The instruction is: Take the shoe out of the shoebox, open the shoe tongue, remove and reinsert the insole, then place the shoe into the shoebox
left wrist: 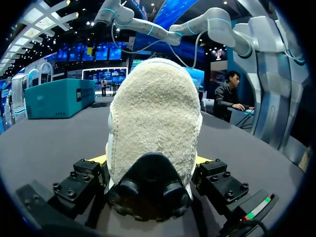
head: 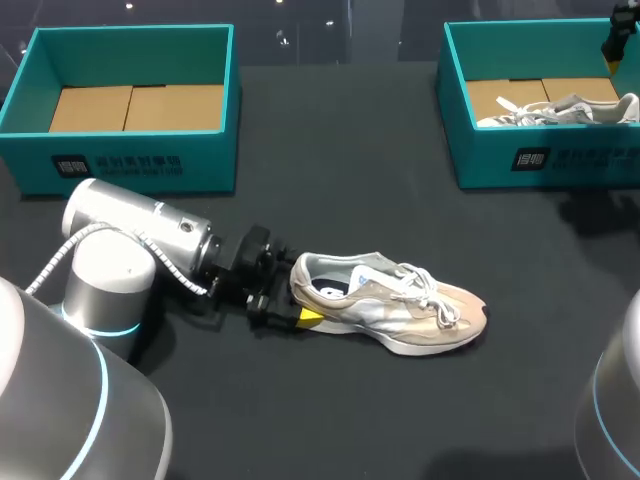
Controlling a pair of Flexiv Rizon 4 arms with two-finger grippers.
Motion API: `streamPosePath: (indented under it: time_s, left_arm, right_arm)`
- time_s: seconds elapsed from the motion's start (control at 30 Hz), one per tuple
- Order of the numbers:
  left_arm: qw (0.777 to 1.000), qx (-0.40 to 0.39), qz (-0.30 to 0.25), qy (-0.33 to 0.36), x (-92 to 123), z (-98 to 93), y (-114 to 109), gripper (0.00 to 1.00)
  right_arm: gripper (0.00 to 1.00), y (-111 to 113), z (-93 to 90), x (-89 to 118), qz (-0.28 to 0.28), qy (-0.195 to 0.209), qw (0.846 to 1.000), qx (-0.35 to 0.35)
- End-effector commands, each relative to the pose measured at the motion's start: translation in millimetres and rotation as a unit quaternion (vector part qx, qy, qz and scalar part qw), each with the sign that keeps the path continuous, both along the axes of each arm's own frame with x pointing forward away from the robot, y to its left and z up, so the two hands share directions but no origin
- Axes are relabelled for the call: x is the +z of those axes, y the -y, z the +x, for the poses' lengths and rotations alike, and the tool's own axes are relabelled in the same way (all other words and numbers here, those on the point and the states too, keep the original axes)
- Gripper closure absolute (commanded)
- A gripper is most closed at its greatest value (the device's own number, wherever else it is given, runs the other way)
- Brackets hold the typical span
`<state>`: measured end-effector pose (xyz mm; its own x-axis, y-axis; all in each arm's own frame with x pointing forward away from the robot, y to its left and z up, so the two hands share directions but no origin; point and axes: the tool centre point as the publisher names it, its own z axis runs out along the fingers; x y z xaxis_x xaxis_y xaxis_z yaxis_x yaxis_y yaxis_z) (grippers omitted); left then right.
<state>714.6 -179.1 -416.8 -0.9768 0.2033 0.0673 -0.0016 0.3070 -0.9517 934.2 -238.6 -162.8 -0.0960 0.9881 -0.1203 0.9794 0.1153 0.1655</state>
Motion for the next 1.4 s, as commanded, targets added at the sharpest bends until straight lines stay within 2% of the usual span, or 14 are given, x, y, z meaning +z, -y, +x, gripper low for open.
streamPosePath:
  time_s: [0.03,0.6,1.4]
  left_arm:
    - [0.999,0.044,0.006,0.009,-3,-6.8,-9,1.0]
    - [0.998,0.063,0.003,-0.001,0,-10.2,-28,1.0]
    - [0.998,0.059,0.007,0.003,0,-10.9,-30,1.0]
  right_arm:
    - [0.0,0,-0.6,0,-0.001,0.0,1.0,-0.001]
    - [0.0,0,-0.6,0,-0.001,0.0,1.0,-0.001]
    - [0.0,0,-0.6,0,-0.001,0.0,1.0,-0.001]
